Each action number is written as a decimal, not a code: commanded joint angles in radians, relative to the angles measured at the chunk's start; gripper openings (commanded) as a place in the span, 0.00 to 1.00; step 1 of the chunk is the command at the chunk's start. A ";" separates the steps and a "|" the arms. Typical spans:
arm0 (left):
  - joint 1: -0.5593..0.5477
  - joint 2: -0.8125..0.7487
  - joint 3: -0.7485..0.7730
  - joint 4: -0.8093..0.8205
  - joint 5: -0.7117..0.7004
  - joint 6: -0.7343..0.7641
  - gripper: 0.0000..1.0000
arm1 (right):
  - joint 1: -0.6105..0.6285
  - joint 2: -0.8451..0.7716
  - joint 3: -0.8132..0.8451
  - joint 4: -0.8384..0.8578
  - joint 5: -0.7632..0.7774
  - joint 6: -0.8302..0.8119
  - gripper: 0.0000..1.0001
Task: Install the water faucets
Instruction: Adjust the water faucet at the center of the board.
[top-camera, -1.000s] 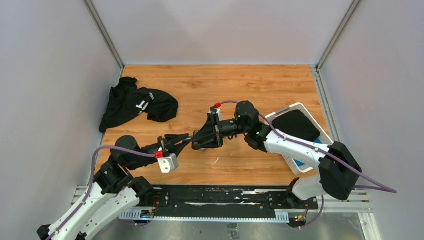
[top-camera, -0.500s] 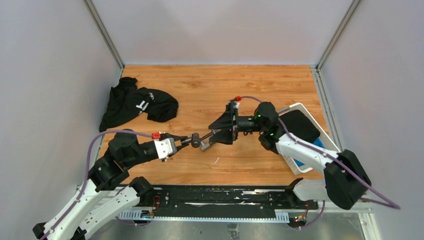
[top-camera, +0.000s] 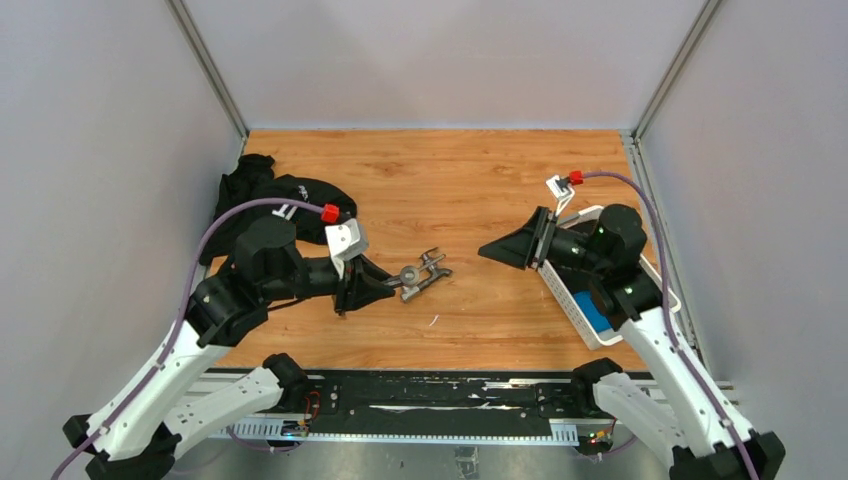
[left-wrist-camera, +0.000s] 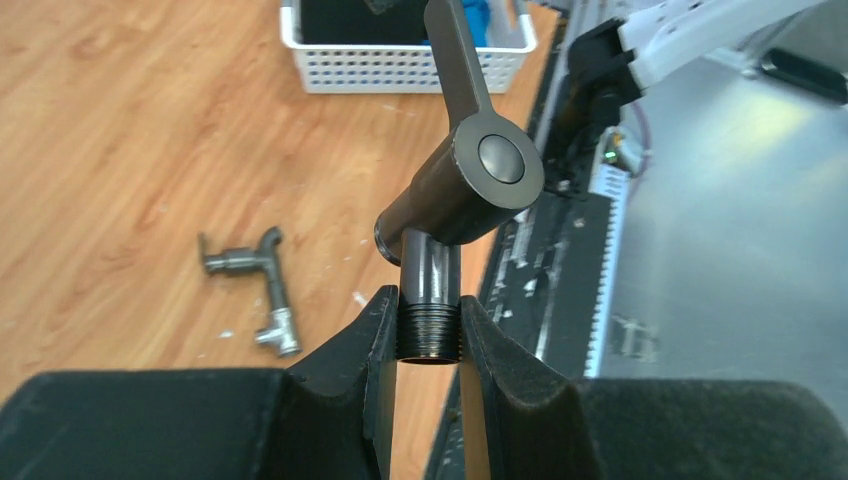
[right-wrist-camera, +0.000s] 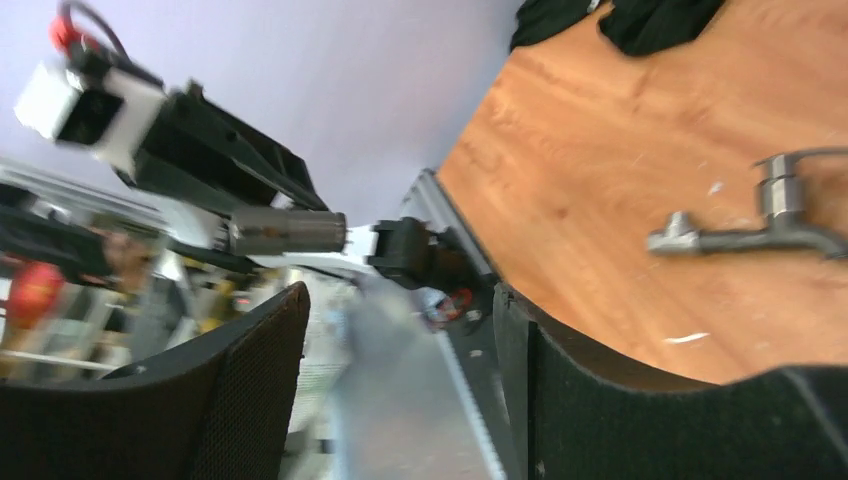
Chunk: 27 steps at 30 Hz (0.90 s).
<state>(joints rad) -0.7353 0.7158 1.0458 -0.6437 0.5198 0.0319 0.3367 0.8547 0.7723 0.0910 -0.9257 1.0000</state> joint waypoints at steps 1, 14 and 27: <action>0.019 0.080 0.089 0.057 0.194 -0.171 0.00 | -0.009 -0.170 -0.101 -0.040 0.115 -0.388 0.66; 0.034 0.159 0.055 0.283 0.384 -0.443 0.00 | 0.137 -0.207 -0.328 0.797 0.029 -0.244 0.76; 0.034 0.141 0.025 0.251 0.338 -0.422 0.00 | 0.430 0.056 -0.101 0.732 0.036 -0.444 0.76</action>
<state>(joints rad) -0.7071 0.8780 1.0737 -0.4210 0.8452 -0.3862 0.7162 0.8780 0.6003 0.8192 -0.8871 0.6292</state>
